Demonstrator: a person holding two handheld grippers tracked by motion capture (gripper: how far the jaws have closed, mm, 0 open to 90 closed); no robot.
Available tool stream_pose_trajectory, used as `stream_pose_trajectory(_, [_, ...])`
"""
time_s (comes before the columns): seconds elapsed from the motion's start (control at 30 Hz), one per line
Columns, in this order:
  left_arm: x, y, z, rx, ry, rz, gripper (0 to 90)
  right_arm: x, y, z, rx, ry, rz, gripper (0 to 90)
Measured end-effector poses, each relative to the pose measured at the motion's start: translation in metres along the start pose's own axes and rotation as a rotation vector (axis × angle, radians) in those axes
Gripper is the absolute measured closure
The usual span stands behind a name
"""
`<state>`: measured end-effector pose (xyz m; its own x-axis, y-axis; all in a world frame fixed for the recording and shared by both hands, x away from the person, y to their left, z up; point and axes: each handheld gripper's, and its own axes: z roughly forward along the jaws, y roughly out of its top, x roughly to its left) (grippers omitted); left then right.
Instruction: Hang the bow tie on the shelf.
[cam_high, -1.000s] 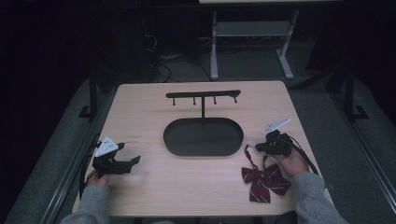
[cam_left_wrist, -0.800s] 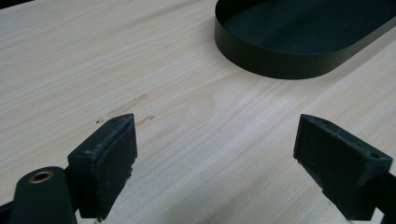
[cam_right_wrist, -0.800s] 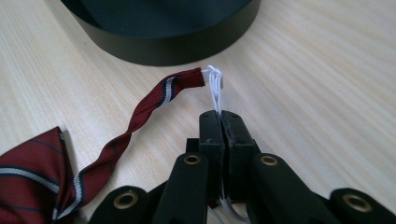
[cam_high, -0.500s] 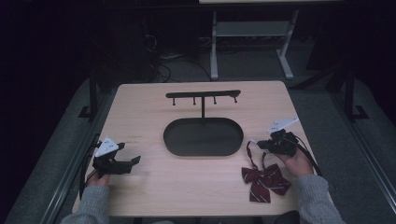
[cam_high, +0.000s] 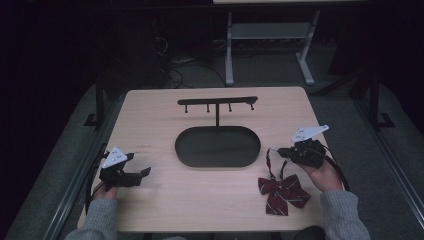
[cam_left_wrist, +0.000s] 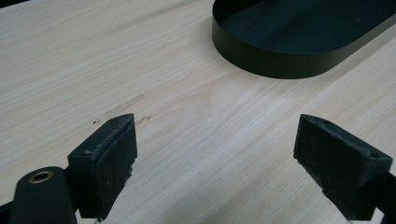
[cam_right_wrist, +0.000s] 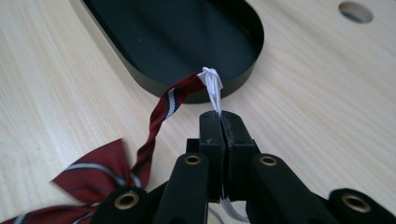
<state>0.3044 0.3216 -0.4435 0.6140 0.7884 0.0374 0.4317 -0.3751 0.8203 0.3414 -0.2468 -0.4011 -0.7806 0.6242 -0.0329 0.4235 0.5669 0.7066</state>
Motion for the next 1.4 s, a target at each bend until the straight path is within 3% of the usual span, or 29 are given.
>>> stream_pose_trajectory(0.67, [-0.001,0.000,0.001,-0.004,-0.003,-0.004,13.0,0.018,0.031,-0.034,-0.061,-0.039,-0.082,87.8])
stream_pose_trajectory(1.4, [0.000,0.000,0.001,-0.006,-0.002,-0.003,13.0,0.020,0.060,-0.045,-0.104,-0.002,-0.103,87.9])
